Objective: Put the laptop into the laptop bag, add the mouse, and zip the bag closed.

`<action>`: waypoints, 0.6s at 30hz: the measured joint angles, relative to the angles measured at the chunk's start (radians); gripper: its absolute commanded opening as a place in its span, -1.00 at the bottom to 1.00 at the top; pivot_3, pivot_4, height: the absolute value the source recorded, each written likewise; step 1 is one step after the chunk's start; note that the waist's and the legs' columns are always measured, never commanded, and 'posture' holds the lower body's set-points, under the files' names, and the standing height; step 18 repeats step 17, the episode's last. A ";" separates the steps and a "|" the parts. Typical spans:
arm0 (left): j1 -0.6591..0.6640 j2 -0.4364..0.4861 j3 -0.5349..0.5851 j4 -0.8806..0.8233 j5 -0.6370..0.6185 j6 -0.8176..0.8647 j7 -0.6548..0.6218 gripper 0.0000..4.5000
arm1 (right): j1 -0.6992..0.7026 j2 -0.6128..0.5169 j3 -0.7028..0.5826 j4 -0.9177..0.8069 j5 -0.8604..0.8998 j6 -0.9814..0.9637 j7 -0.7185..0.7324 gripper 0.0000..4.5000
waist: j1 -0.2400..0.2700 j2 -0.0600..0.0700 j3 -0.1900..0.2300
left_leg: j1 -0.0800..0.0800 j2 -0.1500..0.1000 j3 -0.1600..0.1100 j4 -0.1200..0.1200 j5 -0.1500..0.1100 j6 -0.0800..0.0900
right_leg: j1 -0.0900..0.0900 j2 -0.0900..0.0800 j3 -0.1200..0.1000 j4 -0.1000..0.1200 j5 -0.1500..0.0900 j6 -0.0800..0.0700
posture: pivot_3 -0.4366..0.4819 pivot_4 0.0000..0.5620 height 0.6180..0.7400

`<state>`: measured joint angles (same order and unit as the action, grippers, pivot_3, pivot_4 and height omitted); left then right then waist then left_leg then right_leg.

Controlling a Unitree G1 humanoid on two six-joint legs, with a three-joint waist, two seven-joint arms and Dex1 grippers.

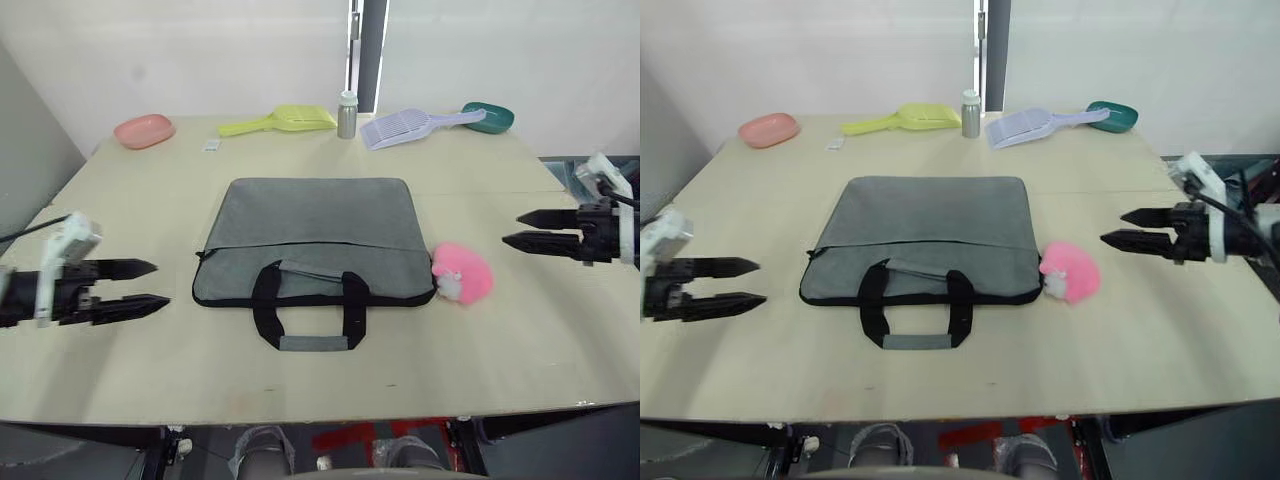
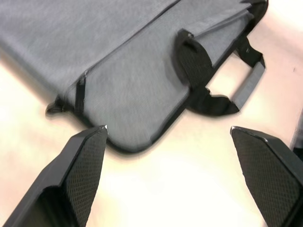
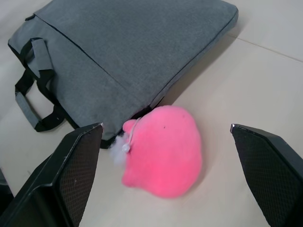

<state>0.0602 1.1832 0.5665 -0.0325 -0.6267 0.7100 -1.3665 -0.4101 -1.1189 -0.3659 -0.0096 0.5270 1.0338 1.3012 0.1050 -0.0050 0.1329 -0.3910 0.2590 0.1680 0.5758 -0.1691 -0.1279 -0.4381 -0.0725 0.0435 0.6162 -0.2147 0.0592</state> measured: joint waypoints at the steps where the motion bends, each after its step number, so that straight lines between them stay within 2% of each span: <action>1: 0.021 0.018 0.050 0.003 -0.001 0.022 -0.013 0.99 | 0.031 -0.007 -0.041 -0.014 0.022 0.007 -0.001 1.00 | 0.000 -0.001 0.001 | 0.002 0.000 0.000 0.000 -0.001 -0.002 | 0.001 0.000 0.001 0.001 0.000 0.000 | -0.05 -0.47 1.00; 4: 0.053 0.059 0.175 0.089 0.016 0.055 -0.031 0.99 | 0.134 -0.019 -0.162 -0.046 0.063 0.039 -0.006 1.00 | -0.002 -0.002 0.003 | 0.008 0.000 0.002 0.001 -0.003 -0.005 | 0.006 0.000 0.003 0.001 0.000 0.000 | -0.05 -0.47 1.00; 7: 0.062 0.072 0.217 0.138 0.043 0.056 -0.031 0.99 | 0.207 -0.018 -0.233 -0.074 0.087 0.064 -0.025 1.00 | -0.004 -0.002 0.003 | 0.008 0.000 0.003 0.002 -0.003 -0.004 | 0.005 0.000 0.004 0.003 0.000 0.000 | -0.05 -0.47 1.00; 11: 0.009 0.067 0.198 0.162 0.042 0.056 -0.008 0.99 | 0.232 -0.017 -0.281 -0.084 0.118 0.079 -0.061 1.00 | -0.004 -0.002 0.003 | 0.008 0.000 0.002 0.005 -0.002 -0.003 | 0.005 0.000 0.004 0.006 0.000 0.000 | -0.05 -0.47 1.00; 18: -0.069 0.039 0.130 0.176 0.041 0.050 0.039 0.99 | 0.249 -0.016 -0.283 -0.086 0.146 0.073 -0.095 1.00 | -0.005 -0.002 0.003 | 0.008 0.000 0.002 0.007 0.002 0.004 | 0.004 0.000 0.004 0.009 0.000 0.000 | -0.05 -0.47 1.00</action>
